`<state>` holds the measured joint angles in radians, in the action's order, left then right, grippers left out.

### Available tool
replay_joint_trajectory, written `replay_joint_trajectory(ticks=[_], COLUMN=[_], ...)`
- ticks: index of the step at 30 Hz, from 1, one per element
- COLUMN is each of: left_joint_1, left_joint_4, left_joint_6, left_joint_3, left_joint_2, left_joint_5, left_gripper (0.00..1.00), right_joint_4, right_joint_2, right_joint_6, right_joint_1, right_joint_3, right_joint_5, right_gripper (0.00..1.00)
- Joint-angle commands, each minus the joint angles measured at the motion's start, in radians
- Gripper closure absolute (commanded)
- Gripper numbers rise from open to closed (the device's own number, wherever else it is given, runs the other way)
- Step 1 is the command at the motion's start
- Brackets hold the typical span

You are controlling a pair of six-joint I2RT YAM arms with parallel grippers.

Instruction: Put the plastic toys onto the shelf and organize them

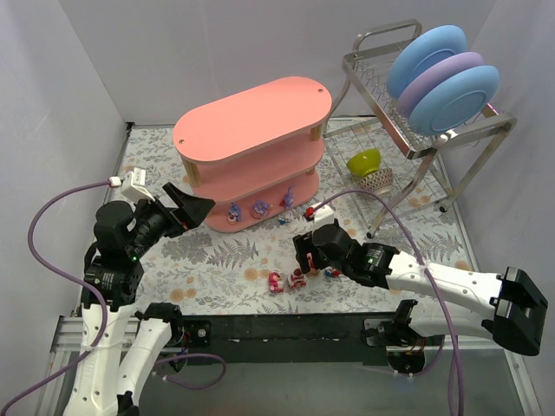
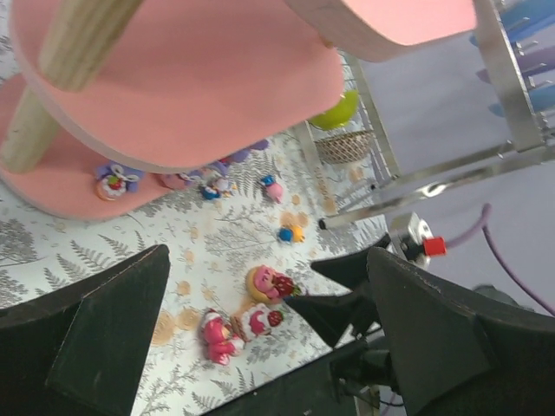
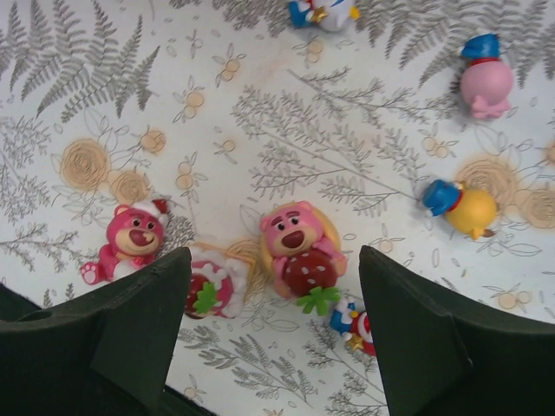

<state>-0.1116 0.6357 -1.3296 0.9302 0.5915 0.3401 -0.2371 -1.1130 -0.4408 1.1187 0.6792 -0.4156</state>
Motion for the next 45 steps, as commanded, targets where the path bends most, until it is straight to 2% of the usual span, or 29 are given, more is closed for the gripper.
replay_joint_trajectory(ticks=[1,7,12,15,16,17,19,20,21,22,23,25,30,32,37,38,39,41,45], left_joint_1=[-0.002,-0.003,-0.016,-0.083,-0.120,-0.231,-0.382,-0.546,-0.630,-0.774,-0.830,-0.931,-1.088,-1.158,-1.266,-1.283,-1.303,-1.356,-1.379], left_joint_4=[0.042,0.022,0.019,0.012,0.006,0.005,0.013,0.025,0.042,0.086,0.116,0.197,0.317,0.344,0.355,0.369,0.398,0.417,0.406], left_joint_6=[-0.039,-0.057,-0.043,-0.049,-0.054,-0.057,-0.071,-0.074,-0.079,-0.094,-0.108,-0.149,-0.391,-0.506,-0.670,-0.704,-0.770,-0.822,-0.884], left_joint_3=[0.084,0.099,0.180,0.232,0.242,0.263,0.289,0.335,0.363,0.396,0.451,0.495,0.498,0.469,0.363,0.360,0.358,0.363,0.368], left_joint_2=[0.019,0.088,0.181,0.246,0.263,0.283,0.374,0.416,0.453,0.528,0.562,0.660,0.771,0.778,0.824,0.841,0.878,0.916,1.008], left_joint_5=[0.132,0.148,0.149,0.100,0.062,-0.031,-0.172,-0.329,-0.437,-0.520,-0.685,-0.792,-1.031,-1.076,-1.104,-1.110,-1.125,-1.158,-1.156], left_gripper=[0.02,0.02,0.02,0.02,0.02,0.02,0.02,0.02,0.02,0.02,0.02,0.02,0.02,0.02,0.02,0.02,0.02,0.05,0.12], right_joint_4=[0.001,0.007,0.022,0.030,0.038,0.042,0.047,0.047,0.047,0.044,0.038,0.030,0.002,-0.001,0.001,0.002,0.002,0.005,0.015], right_joint_2=[0.047,0.085,0.102,0.094,0.093,0.087,0.081,0.079,0.079,0.078,0.084,0.097,0.136,0.156,0.191,0.196,0.199,0.212,0.226], right_joint_6=[0.053,0.091,0.119,0.126,0.129,0.131,0.139,0.143,0.148,0.148,0.152,0.163,0.182,0.185,0.188,0.186,0.188,0.185,0.188], right_joint_1=[-0.088,-0.213,-0.272,-0.293,-0.299,-0.303,-0.312,-0.315,-0.316,-0.324,-0.329,-0.339,-0.381,-0.411,-0.499,-0.510,-0.519,-0.539,-0.556], right_joint_3=[0.028,0.002,-0.007,-0.006,-0.006,-0.004,-0.001,0.003,0.005,0.008,0.011,0.010,-0.015,-0.029,-0.076,-0.082,-0.086,-0.098,-0.110], right_joint_5=[0.015,0.061,0.095,0.113,0.118,0.120,0.120,0.120,0.118,0.113,0.107,0.087,0.066,0.067,0.118,0.127,0.135,0.146,0.156], right_gripper=[0.15,0.14,0.14,0.14,0.14,0.14,0.14,0.14,0.14,0.14,0.14,0.14,0.14,0.14,0.14,0.00,0.12,0.12,0.12])
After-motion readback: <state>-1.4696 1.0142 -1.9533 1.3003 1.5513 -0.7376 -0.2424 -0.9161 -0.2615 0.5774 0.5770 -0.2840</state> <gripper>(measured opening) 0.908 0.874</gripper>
